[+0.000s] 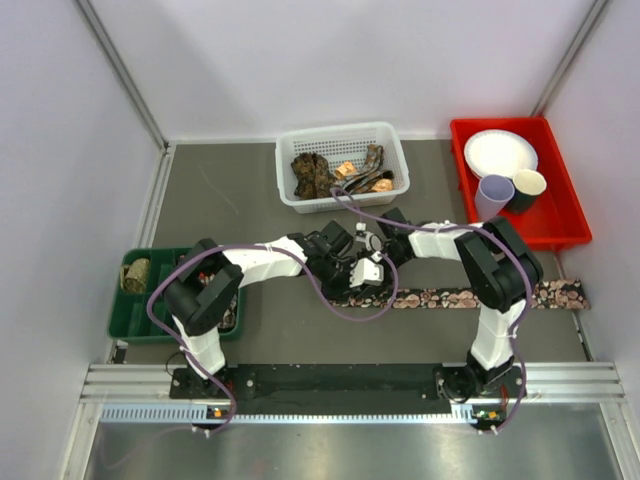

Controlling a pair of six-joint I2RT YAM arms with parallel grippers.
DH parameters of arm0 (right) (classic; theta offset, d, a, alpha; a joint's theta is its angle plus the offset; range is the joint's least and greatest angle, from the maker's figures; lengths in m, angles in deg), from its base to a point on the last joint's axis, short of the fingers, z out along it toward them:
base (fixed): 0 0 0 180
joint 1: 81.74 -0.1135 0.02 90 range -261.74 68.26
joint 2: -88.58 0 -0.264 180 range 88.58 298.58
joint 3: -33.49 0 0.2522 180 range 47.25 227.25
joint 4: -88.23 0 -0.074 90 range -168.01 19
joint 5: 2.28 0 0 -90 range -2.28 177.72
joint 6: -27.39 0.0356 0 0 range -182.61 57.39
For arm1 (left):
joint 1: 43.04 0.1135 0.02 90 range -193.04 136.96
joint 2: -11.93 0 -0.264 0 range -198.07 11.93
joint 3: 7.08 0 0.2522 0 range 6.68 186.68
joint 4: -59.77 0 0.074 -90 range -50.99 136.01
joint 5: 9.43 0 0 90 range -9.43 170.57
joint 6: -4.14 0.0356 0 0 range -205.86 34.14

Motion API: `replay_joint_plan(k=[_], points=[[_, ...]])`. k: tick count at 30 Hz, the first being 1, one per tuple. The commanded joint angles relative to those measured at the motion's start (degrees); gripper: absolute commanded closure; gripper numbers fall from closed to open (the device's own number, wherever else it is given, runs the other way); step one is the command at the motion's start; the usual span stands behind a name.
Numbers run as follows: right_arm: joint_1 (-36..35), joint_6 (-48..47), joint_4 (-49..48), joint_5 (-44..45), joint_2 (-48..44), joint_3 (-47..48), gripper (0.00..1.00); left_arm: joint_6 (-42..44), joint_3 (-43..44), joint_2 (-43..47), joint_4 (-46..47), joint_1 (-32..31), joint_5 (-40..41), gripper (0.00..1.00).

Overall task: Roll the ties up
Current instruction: Roll the tie at the center of the board.

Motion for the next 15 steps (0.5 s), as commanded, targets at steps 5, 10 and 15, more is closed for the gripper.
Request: replay_joint_plan(k=[5, 10, 15], points=[[1.46, -3.43, 4.30, -2.58, -6.69, 0.18, 0.75, 0.17, 0.27, -2.12, -3.10, 0.05, 1.99, 0.73], [2.33, -3.87, 4.83, -4.69, -7.66, -0.88, 0.74, 1.05, 0.89, -2.56, -3.98, 0.05, 2.25, 0.73], [2.69, -2.65, 3.42, -6.45, -8.71, -1.58, 0.65, 1.40, 2.20, -3.17, -4.51, 0.05, 2.34, 0.74]])
